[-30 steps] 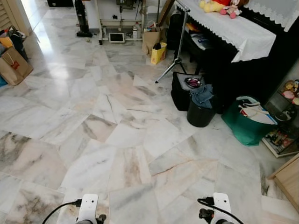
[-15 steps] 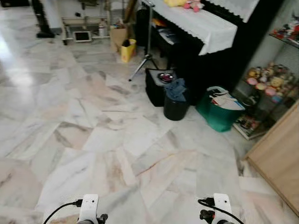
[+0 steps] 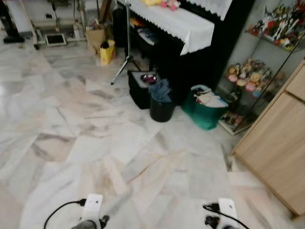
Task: Hang keys on a hook
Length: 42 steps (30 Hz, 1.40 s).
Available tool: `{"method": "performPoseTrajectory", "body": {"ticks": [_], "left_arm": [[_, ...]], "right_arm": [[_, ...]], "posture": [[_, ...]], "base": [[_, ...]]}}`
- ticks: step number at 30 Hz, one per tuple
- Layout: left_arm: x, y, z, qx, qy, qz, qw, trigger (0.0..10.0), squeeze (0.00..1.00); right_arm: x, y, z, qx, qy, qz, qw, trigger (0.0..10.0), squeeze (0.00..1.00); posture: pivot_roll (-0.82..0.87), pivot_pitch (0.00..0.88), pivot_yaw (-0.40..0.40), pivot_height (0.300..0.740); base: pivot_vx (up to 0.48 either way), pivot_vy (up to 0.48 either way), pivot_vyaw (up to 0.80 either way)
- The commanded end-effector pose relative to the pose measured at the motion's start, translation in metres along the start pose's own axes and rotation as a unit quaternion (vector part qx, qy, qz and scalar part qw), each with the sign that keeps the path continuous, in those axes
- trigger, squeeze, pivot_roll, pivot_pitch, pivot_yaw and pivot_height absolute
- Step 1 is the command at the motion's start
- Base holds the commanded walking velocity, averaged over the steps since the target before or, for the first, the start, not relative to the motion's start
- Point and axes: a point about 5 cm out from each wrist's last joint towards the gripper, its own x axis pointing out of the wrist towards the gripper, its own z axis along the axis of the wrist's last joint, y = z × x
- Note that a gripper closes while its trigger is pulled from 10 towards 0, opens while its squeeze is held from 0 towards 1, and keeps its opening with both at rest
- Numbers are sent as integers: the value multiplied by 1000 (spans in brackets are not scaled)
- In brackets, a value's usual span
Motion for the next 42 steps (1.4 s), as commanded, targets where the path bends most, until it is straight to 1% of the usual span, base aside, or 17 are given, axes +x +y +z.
{"method": "performPoseTrajectory", "body": {"ticks": [1,6,18,19,20,21,22,38,39,40,42], "left_arm": [[1,-7,4,8,-4,-9,1000,10000,0],[1,-7,5,12,-5,-9,1000,10000,0],[1,-8,5,5,-2,-11,1000,10000,0],[1,-8,5,5,-2,-12,1000,10000,0],[1,-8,5,5,-2,-12,1000,10000,0],[1,-8,5,5,-2,-12,1000,10000,0],[1,-8,5,4,-2,-12,1000,10000,0],[1,-9,6,1,-1,-15,1000,10000,0],[1,-9,6,0,-1,-15,1000,10000,0],[1,-9,6,0,-1,-15,1000,10000,0],[1,-9,7,3,-2,-16,1000,10000,0]], "right_arm": [[-3,-10,-2,0,6,-14,1000,10000,0],[-3,-10,-2,1,6,-16,1000,10000,0],[-3,-11,-1,6,5,-18,1000,10000,0],[-3,-12,-1,8,5,-18,1000,10000,59],[-3,-12,-1,7,5,-20,1000,10000,565],[-3,-12,-1,7,5,-20,1000,10000,565],[-3,-12,-1,9,5,-22,1000,10000,1000],[-3,-13,0,6,2,-26,1000,10000,1000],[-3,-14,1,2,-3,-32,999,10000,976],[-3,-14,2,1,-4,-34,999,10000,0],[-3,-16,2,6,-9,-46,999,10000,0]], "posture": [[61,0,-67,740],[64,0,-71,740],[63,0,-75,740],[62,0,-75,740],[62,0,-75,740],[62,0,-75,740],[62,0,-75,740],[65,0,-81,740],[65,0,-81,740],[65,0,-81,740],[64,0,-80,740]], "base": [[0,0,-781],[0,0,-781],[0,0,-778],[0,0,-775],[0,0,-775],[0,0,-775],[0,0,-775],[0,0,-775],[0,0,-769],[0,0,-438],[0,0,-219]]}}
